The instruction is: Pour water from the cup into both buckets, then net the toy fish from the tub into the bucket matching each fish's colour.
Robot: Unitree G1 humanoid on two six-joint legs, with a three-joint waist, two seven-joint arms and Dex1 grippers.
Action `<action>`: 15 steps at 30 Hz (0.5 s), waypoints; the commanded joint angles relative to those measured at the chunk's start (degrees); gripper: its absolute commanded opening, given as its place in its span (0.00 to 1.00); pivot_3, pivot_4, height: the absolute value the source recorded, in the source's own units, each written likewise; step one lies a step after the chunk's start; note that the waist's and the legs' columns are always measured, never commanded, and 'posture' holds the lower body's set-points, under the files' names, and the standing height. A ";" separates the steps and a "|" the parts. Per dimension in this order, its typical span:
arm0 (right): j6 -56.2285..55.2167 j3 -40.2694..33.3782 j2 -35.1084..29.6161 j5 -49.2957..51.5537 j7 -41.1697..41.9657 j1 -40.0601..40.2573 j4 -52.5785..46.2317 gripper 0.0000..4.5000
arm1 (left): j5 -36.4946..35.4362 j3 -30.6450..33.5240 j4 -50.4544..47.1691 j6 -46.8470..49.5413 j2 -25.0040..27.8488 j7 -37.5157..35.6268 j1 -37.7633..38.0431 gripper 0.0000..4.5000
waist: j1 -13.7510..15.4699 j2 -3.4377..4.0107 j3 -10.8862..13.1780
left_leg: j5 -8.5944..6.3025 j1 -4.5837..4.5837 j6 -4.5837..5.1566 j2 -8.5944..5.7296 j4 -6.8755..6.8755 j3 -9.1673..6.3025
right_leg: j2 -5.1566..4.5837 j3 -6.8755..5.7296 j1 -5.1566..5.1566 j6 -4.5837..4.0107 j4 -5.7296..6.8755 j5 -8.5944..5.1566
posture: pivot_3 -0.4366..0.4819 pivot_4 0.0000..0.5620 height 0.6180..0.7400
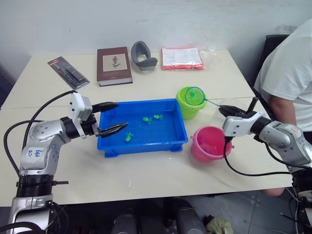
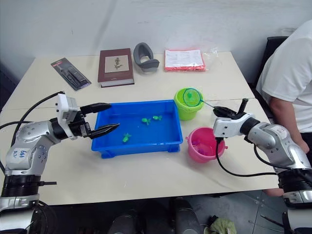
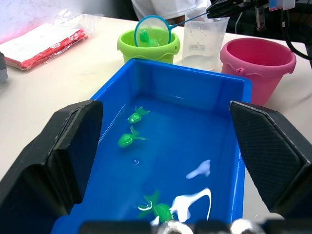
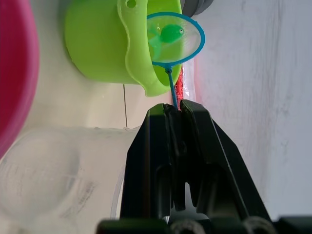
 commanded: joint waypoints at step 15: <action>-1.91 -0.43 -2.36 -6.99 -10.63 -0.94 -0.17 0.00 | 0.63 -0.33 -0.12 -2.67 -0.79 -0.25 0.30 0.99 | -0.11 0.00 0.00 | 0.02 0.01 0.00 0.01 0.00 0.02 | 0.01 0.04 0.01 0.00 0.02 0.00 | 0.48 0.27 1.00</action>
